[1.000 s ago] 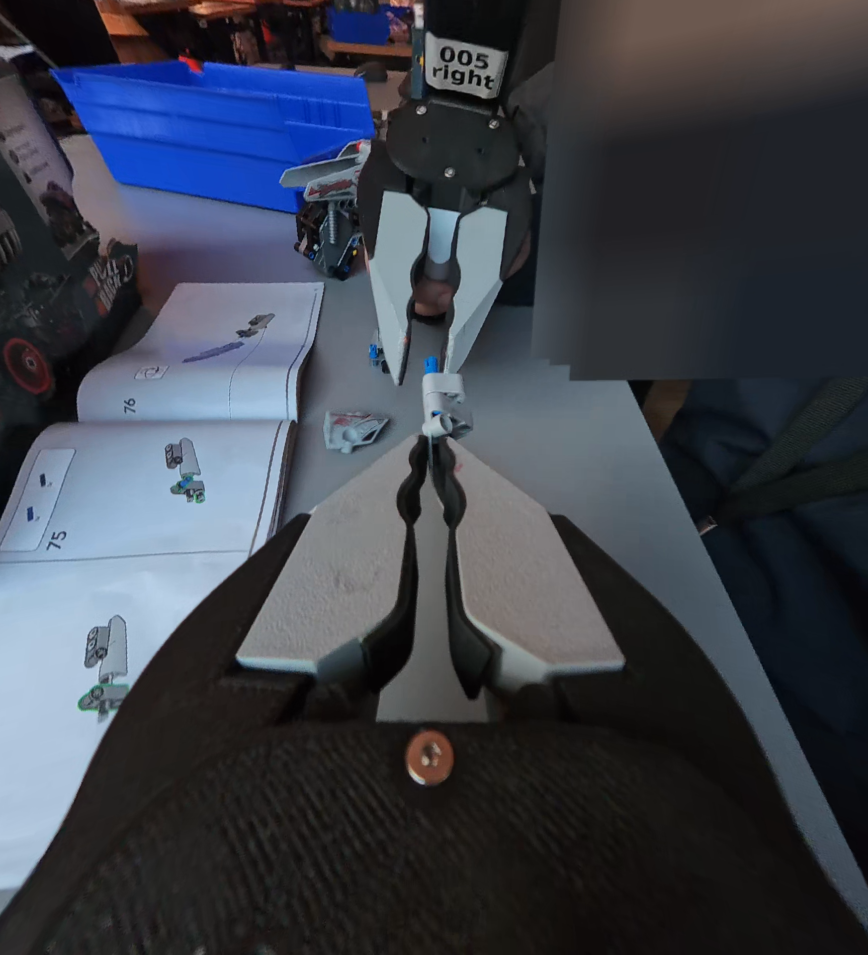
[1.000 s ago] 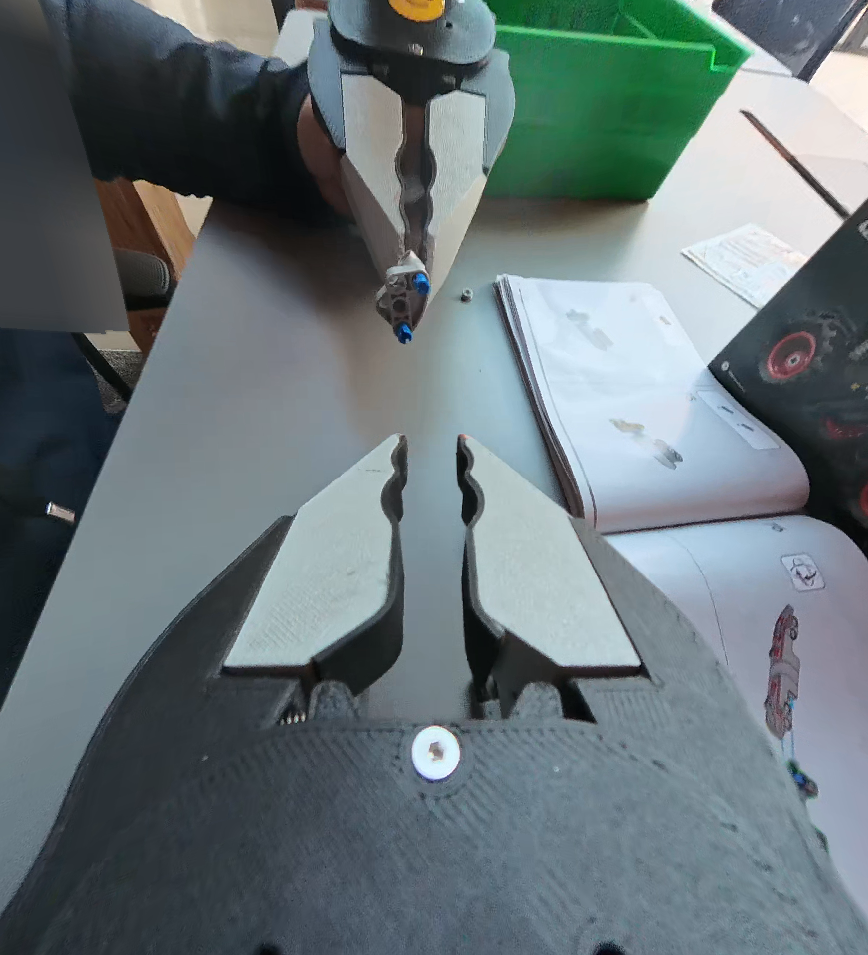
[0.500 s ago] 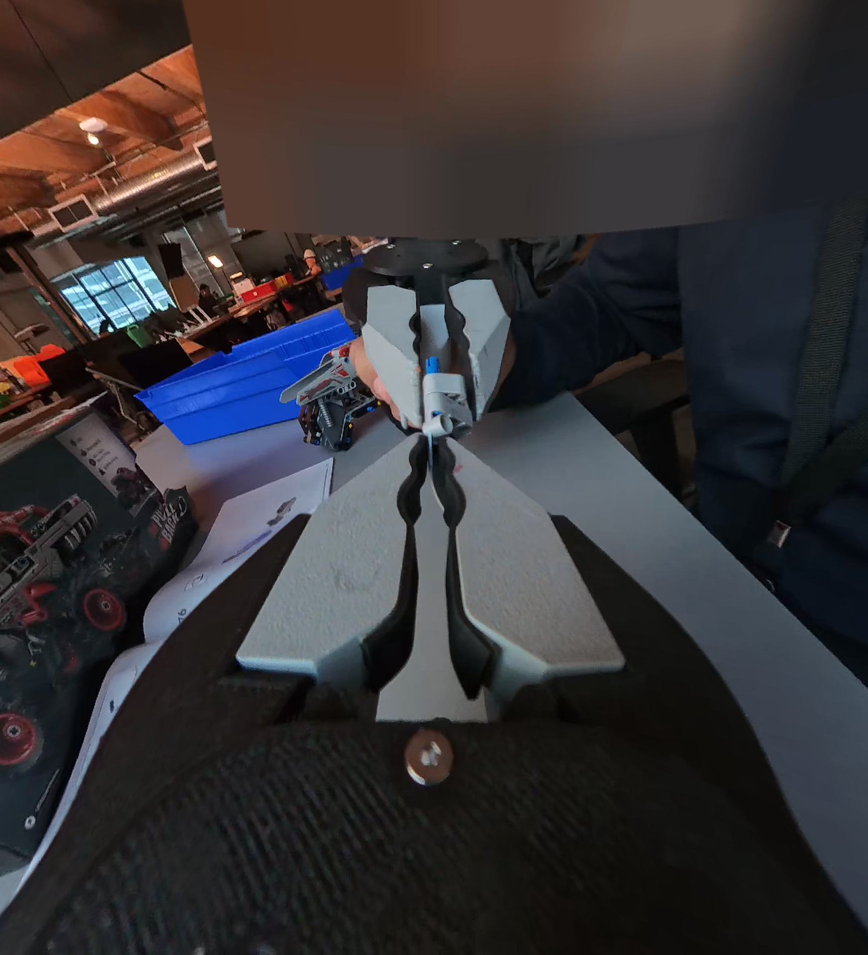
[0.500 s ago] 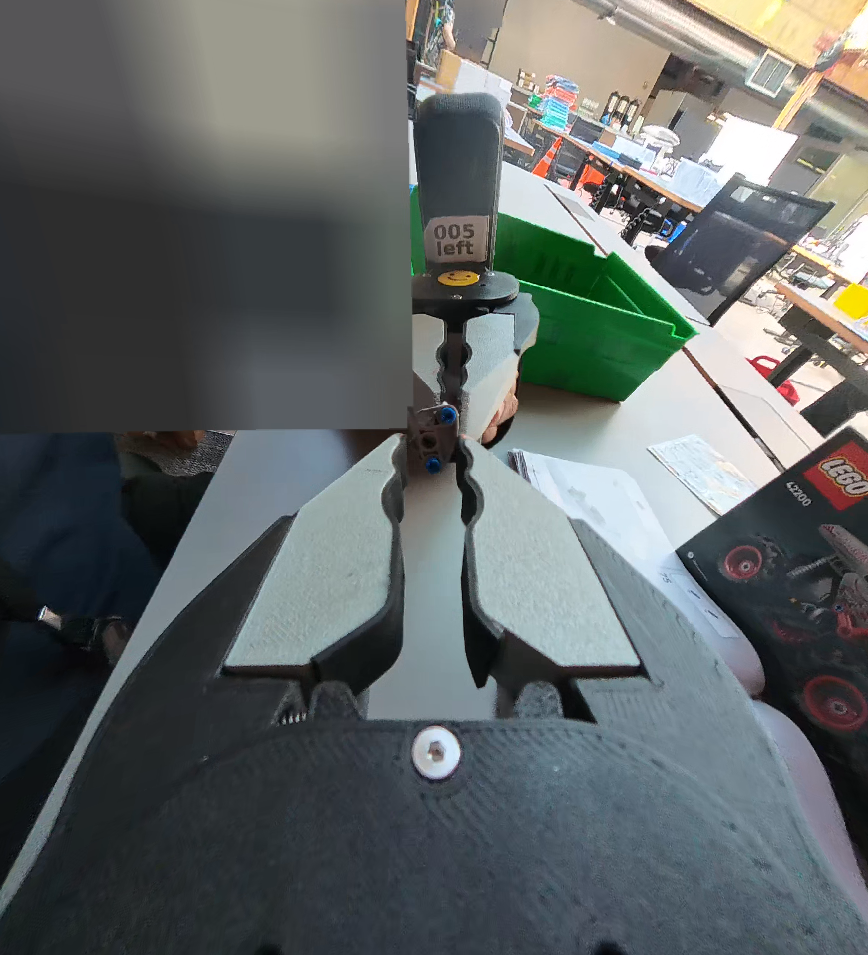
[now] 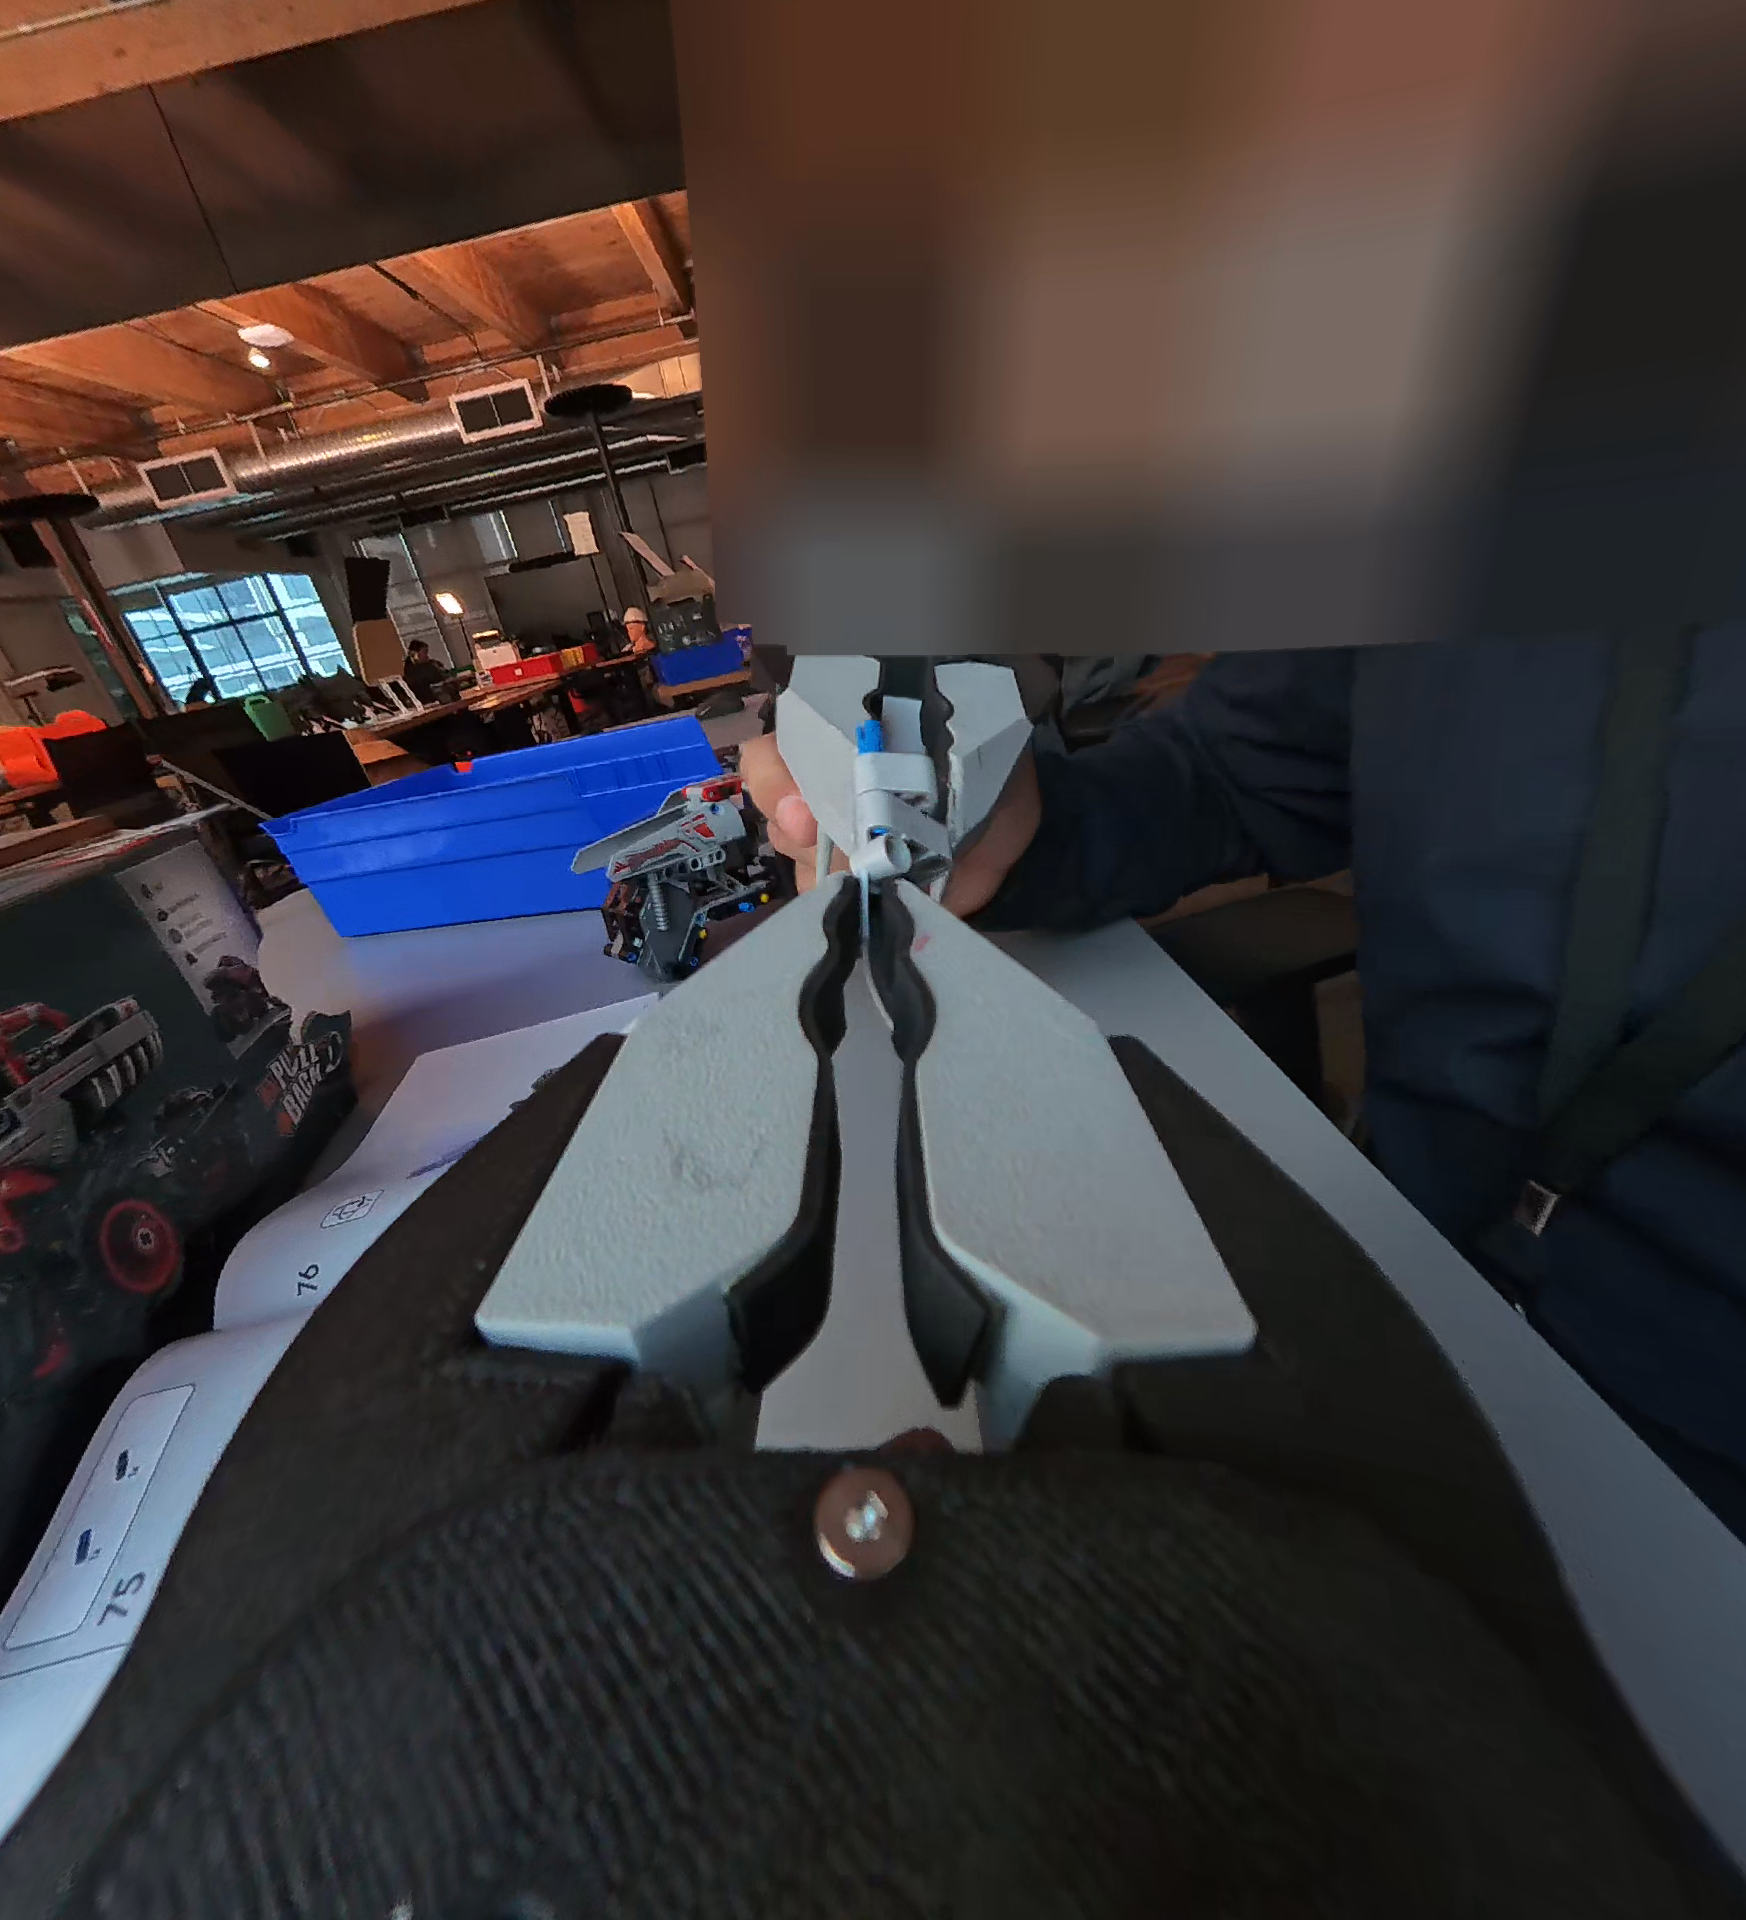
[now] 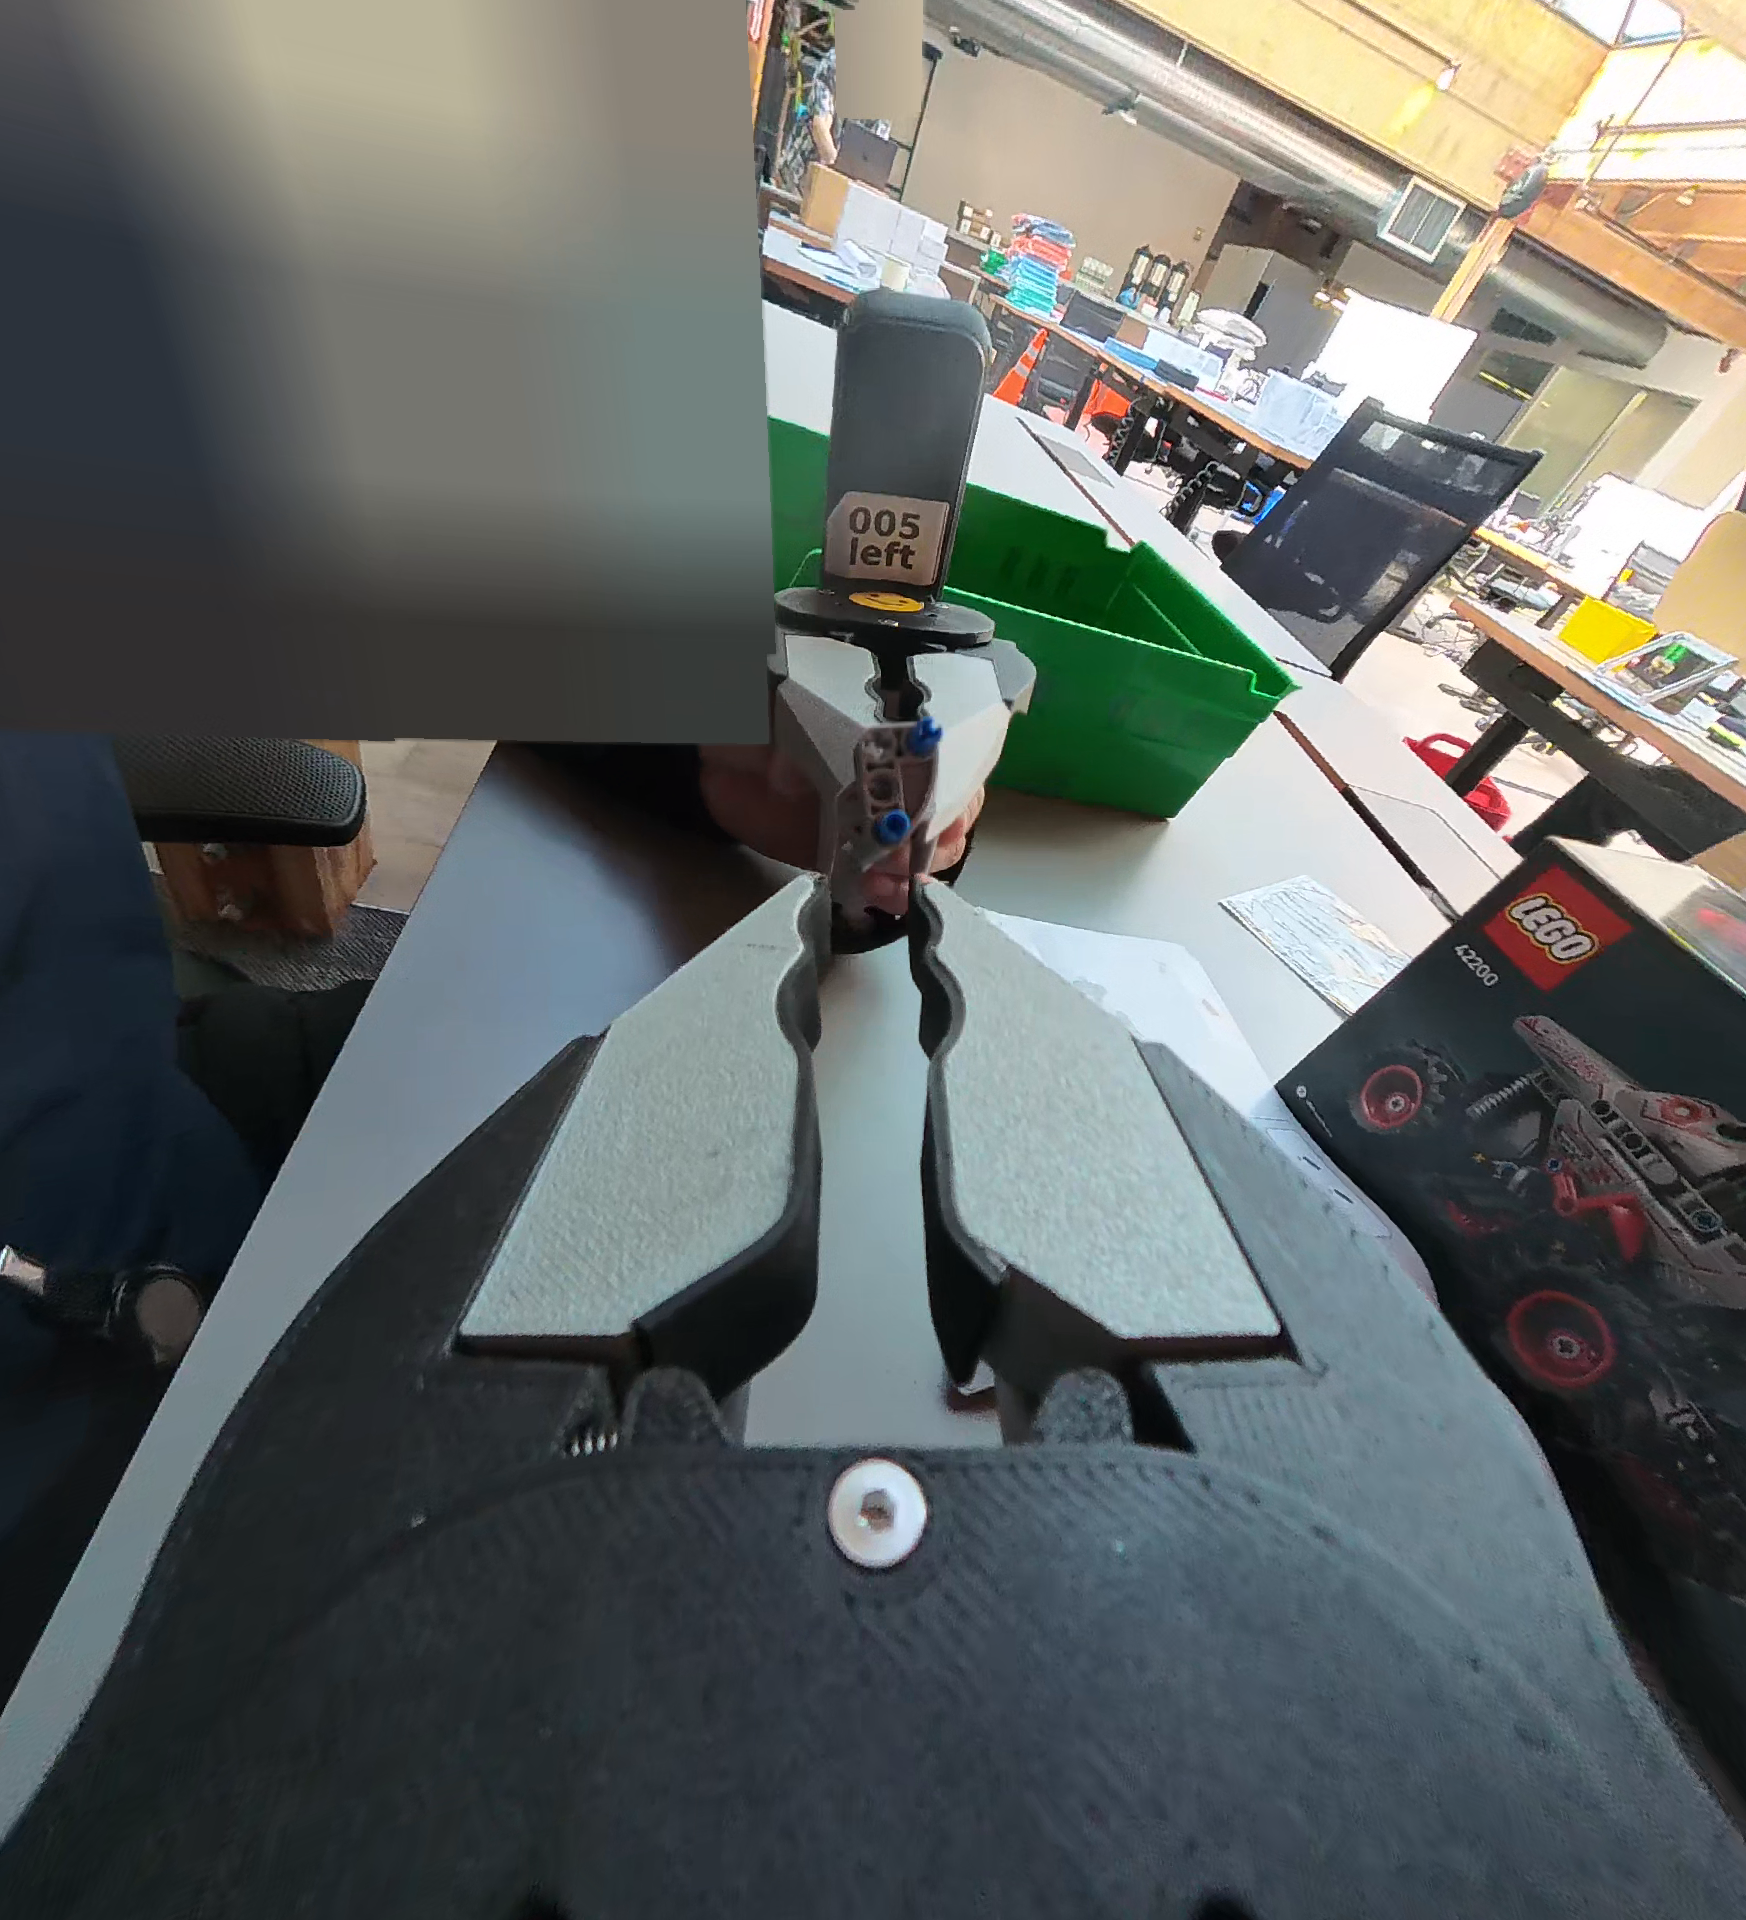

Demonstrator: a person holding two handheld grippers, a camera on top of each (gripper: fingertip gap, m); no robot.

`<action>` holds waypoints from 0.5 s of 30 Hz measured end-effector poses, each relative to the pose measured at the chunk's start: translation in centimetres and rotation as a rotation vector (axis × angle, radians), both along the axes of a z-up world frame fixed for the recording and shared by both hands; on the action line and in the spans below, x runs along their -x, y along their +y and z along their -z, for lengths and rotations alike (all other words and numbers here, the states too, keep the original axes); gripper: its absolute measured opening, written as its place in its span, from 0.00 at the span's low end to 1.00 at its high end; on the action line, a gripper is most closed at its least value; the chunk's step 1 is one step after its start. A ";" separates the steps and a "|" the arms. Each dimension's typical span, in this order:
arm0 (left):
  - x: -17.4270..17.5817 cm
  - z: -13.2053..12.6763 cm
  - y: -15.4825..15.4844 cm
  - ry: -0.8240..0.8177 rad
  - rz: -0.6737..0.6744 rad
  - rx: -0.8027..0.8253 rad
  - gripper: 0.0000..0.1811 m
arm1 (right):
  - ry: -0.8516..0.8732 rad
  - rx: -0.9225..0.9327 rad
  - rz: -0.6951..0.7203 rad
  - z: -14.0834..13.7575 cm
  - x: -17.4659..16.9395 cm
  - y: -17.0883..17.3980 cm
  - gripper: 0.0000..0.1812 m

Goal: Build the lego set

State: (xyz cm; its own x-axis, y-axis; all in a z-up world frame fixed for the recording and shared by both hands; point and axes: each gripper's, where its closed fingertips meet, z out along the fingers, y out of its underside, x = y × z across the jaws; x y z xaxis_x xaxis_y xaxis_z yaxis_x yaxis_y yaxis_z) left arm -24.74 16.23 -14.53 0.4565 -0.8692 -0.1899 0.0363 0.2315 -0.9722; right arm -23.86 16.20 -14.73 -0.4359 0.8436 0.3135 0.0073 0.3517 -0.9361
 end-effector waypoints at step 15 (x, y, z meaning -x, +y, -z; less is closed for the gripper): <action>0.3 -1.8 -1.8 -0.174 0.193 0.059 0.00 | 0.000 0.027 -0.003 -0.2 -0.2 -0.1 0.06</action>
